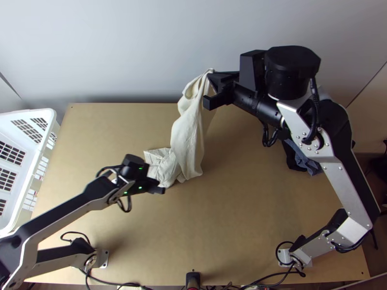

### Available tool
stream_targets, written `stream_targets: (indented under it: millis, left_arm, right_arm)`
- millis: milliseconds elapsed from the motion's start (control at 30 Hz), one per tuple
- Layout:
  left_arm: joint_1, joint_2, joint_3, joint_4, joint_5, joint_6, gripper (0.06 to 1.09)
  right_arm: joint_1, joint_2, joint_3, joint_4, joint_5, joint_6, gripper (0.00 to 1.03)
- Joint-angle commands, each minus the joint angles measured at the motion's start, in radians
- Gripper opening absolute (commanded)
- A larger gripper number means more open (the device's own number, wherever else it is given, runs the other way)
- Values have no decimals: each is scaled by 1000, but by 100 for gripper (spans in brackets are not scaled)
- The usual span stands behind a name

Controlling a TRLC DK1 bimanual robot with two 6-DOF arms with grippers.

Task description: Fold the t-shirt

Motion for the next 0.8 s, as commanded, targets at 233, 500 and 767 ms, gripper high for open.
stream_targets:
  millis: [233,500,767]
  left_arm:
    - [-256,220,139,290,-199,29,20]
    - [-403,94,160,268,-323,73,48]
    - [-406,138,99,350,-352,65,91]
  right_arm:
    - [-32,-40,-33,-22,12,6,3]
    - [-63,-58,-51,-29,12,10,3]
    - [-70,-66,-45,-28,12,15,3]
